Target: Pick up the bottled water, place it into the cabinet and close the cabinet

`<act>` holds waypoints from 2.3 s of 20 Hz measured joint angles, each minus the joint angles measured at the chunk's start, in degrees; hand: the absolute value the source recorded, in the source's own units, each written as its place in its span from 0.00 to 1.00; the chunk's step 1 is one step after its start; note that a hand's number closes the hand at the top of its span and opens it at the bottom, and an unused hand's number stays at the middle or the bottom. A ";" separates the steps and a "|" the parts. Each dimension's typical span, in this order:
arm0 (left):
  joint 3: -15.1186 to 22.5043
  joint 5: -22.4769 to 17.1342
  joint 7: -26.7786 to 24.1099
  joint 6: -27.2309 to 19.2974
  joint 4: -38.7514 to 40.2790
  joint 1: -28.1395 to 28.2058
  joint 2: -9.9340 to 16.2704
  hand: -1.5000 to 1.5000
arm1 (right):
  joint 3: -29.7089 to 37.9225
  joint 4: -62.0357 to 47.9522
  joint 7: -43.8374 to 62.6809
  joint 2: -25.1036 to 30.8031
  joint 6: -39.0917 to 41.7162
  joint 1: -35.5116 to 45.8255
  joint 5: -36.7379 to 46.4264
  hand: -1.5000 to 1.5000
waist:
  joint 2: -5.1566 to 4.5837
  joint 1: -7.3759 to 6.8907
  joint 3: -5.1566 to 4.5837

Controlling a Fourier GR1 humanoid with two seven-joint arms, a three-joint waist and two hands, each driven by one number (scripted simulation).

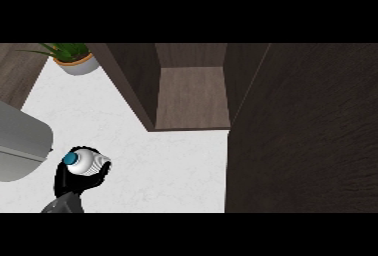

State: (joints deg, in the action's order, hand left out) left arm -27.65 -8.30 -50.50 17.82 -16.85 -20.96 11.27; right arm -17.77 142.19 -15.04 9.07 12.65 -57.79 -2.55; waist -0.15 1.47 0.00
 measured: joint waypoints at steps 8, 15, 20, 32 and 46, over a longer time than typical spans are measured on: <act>6.32 4.28 -4.15 -2.39 -5.08 2.59 -5.38 1.00 | 0.46 0.31 -1.15 0.32 0.07 -1.63 -0.08 0.00 | 0.61 -0.66 0.74; 12.45 -0.15 -1.59 -2.62 -6.25 -0.03 -9.82 1.00 | -1.45 0.23 -1.57 0.22 0.08 -2.54 0.09 0.00 | 0.59 -0.56 0.20; 19.47 -6.82 2.54 -4.58 -8.89 -2.85 -10.83 1.00 | -0.55 0.08 -1.36 0.38 -0.03 -1.75 -0.01 0.00 | 0.64 -0.57 0.07; 36.74 -17.54 12.11 -24.05 -21.12 -3.11 -9.31 1.00 | 0.79 -0.27 -1.62 0.24 0.02 -0.86 -0.25 0.00 | 0.33 -0.92 0.07; 44.47 -20.33 18.86 -44.87 -28.33 -1.11 -7.06 1.00 | 1.84 -0.88 -2.03 0.07 0.71 1.10 -0.57 0.00 | 0.33 0.28 0.42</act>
State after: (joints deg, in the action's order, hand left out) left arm 16.81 -28.63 -31.65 -27.05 -45.18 -22.07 4.21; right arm -15.93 141.30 -17.07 9.15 13.35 -56.69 -3.11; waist 0.17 1.75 0.43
